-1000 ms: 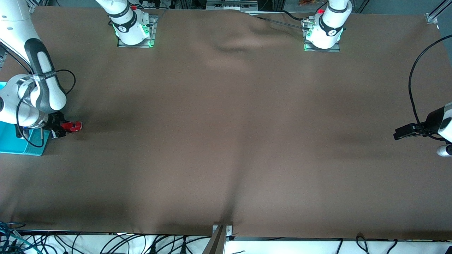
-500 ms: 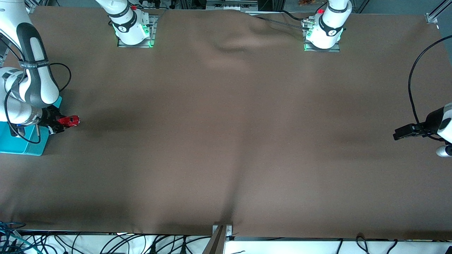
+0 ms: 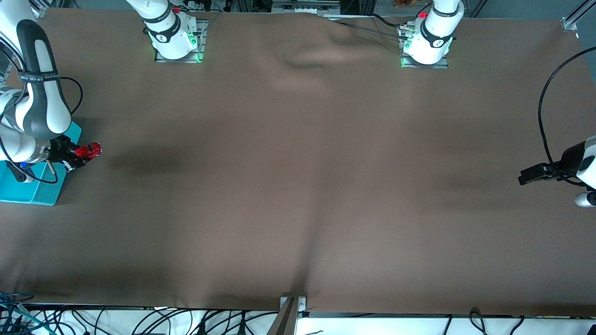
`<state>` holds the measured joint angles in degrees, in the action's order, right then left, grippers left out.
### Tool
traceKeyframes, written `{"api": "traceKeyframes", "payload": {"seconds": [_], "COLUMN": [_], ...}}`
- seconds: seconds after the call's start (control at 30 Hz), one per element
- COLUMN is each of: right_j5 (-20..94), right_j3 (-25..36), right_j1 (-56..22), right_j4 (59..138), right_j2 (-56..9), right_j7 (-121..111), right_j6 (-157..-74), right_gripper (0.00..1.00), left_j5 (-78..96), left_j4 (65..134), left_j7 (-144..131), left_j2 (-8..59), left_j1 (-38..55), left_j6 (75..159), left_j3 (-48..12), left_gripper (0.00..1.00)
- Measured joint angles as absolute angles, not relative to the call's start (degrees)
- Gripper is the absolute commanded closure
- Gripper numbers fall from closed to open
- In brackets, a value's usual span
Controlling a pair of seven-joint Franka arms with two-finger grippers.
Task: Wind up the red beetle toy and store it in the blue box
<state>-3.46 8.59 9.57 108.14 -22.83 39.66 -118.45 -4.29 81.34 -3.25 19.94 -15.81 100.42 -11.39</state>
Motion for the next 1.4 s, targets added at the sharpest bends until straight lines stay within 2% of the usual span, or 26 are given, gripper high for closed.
{"api": "traceKeyframes", "payload": {"seconds": [0.43,0.9,1.4], "right_j5": [-10.13,-10.44,-3.20], "right_j3": [12.13,15.72,22.08], "right_j1": [9.97,10.46,11.55], "right_j4": [105.48,104.50,104.30], "right_j2": [-21.89,-21.58,-19.12], "right_j7": [26.04,10.82,-10.56], "right_j6": [-115.26,-115.11,-115.05], "right_gripper": [1.00,1.00,1.00], "left_j5": [-4.29,-4.29,-4.28], "left_j4": [81.34,81.34,81.34], "left_j7": [-3.25,-3.25,-3.25], "left_j2": [20.00,20.00,20.01], "left_j1": [-15.81,-15.81,-15.78], "left_j6": [100.42,100.42,100.42], "left_j3": [-11.39,-11.39,-11.41], "left_gripper": [0.00,0.00,0.00]}}
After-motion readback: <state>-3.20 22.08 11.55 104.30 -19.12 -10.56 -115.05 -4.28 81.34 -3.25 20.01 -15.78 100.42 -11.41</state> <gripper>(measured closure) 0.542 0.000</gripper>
